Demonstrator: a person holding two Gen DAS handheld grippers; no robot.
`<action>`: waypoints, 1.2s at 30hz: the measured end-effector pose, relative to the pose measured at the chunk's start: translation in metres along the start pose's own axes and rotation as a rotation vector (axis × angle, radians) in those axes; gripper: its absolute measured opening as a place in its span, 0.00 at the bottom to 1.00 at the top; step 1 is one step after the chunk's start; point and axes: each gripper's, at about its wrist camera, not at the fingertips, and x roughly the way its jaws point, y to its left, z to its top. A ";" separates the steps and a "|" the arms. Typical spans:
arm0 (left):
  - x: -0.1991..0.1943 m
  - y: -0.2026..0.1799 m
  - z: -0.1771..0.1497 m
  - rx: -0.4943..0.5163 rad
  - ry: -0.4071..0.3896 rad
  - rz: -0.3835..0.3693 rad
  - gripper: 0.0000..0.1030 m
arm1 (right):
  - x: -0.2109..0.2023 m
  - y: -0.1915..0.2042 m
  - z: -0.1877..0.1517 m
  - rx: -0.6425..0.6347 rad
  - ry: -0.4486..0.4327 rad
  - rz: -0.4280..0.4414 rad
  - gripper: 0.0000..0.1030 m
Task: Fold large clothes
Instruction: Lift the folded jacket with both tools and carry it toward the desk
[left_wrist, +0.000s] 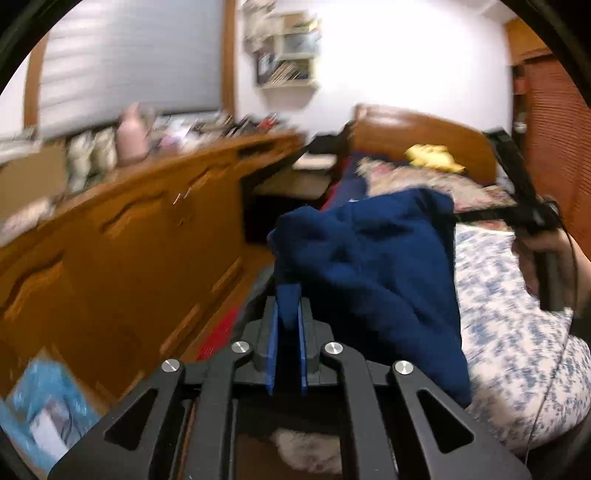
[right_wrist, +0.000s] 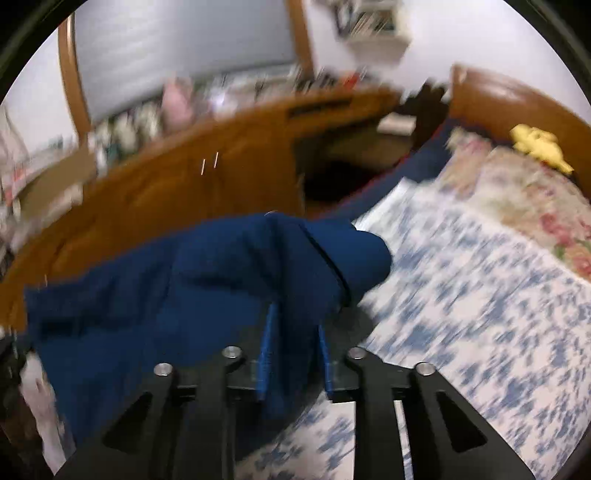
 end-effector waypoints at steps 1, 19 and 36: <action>0.006 0.008 -0.007 -0.020 0.015 0.005 0.08 | 0.013 0.009 -0.010 -0.026 0.023 0.007 0.34; -0.047 0.002 0.008 0.030 -0.062 -0.047 0.33 | 0.006 0.017 -0.068 -0.165 -0.012 0.190 0.42; -0.039 -0.021 0.008 0.077 -0.036 -0.038 0.38 | 0.035 0.015 -0.102 -0.236 -0.008 0.220 0.43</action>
